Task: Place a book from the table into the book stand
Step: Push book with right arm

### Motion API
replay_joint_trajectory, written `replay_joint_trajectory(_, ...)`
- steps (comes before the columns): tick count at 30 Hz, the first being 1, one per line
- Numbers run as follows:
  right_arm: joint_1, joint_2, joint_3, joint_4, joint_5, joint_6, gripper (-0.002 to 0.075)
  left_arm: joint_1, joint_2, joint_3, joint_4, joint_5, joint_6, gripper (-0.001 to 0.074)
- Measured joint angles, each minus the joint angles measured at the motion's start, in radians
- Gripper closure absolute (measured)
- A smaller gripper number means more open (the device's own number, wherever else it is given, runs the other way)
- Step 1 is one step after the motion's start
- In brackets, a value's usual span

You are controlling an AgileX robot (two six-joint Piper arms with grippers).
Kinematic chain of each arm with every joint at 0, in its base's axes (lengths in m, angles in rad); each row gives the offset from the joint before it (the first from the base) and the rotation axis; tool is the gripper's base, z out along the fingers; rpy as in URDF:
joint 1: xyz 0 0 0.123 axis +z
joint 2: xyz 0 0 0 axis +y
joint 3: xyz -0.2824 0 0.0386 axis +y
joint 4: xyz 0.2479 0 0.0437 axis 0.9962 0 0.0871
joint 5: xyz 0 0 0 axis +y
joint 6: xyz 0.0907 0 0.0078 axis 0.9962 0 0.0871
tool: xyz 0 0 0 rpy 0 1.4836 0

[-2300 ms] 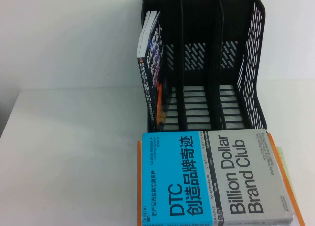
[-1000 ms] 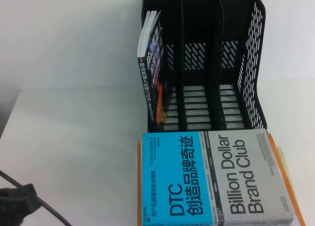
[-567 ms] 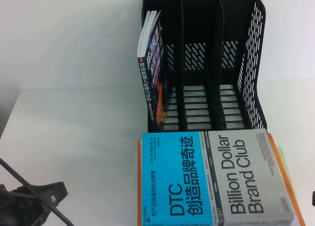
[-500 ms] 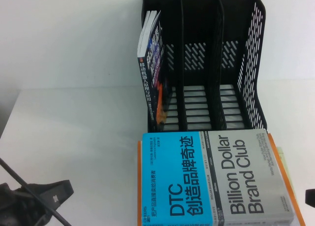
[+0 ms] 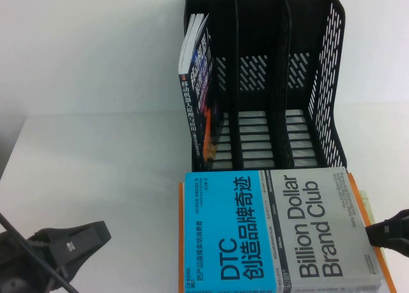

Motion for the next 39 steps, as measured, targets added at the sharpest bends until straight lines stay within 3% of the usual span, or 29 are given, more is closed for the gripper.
replay_joint_trajectory(11, 0.0, 0.02, -0.008, 0.069, 0.025, -0.075, 0.0728, 0.0, 0.102, 0.0, -0.032, 0.1, -0.017, 0.0738)
replay_joint_trajectory(30, 0.009, 0.021, -0.075, 0.023, 0.083, -0.02, 0.0728, 0.0, 0.178, -0.006, -0.127, 0.17, 0.066, 0.0729)
replay_joint_trajectory(34, 0.043, 0.023, -0.075, 0.023, 0.064, -0.015, 0.0728, 0.0, 0.213, -0.006, -0.167, 0.173, 0.087, 0.0641)
replay_joint_trajectory(39, 0.072, 0.028, -0.075, 0.037, 0.036, -0.019, 0.0728, 0.004, 0.324, -0.006, -0.252, 0.214, 0.157, 0.0423)
